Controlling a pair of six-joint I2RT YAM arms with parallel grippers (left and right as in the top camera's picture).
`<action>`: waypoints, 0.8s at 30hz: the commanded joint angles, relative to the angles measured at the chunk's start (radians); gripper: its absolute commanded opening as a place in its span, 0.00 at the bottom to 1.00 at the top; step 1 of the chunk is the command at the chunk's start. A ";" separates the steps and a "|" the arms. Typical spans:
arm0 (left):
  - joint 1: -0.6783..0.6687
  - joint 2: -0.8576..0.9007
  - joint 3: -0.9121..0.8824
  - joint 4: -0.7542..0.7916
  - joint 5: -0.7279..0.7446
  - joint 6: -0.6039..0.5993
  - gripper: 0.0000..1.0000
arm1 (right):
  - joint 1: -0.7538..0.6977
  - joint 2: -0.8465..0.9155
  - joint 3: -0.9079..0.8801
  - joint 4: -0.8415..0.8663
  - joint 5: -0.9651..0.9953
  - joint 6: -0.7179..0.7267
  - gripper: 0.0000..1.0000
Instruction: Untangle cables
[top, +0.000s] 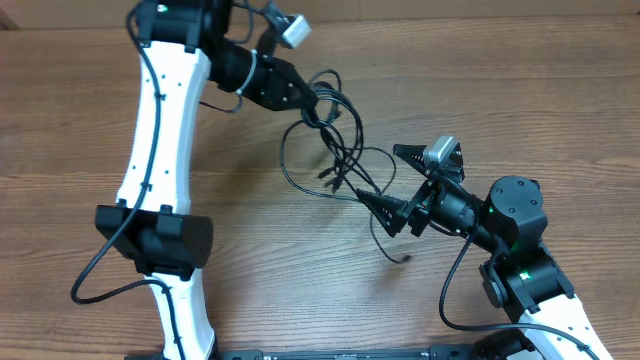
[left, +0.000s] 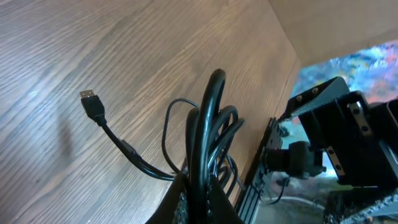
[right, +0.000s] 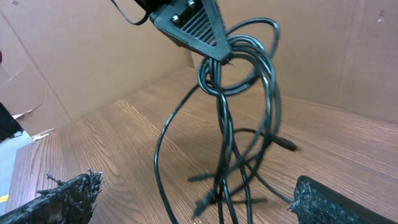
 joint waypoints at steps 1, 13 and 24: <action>-0.051 -0.008 0.017 0.022 -0.026 -0.031 0.04 | -0.003 -0.014 -0.004 0.003 -0.010 -0.002 1.00; -0.189 -0.008 0.017 0.229 -0.465 -0.675 0.04 | -0.003 0.006 -0.004 -0.027 -0.004 -0.001 1.00; -0.233 -0.008 0.017 0.232 -0.578 -1.226 0.04 | -0.003 0.071 -0.004 -0.029 -0.005 -0.001 1.00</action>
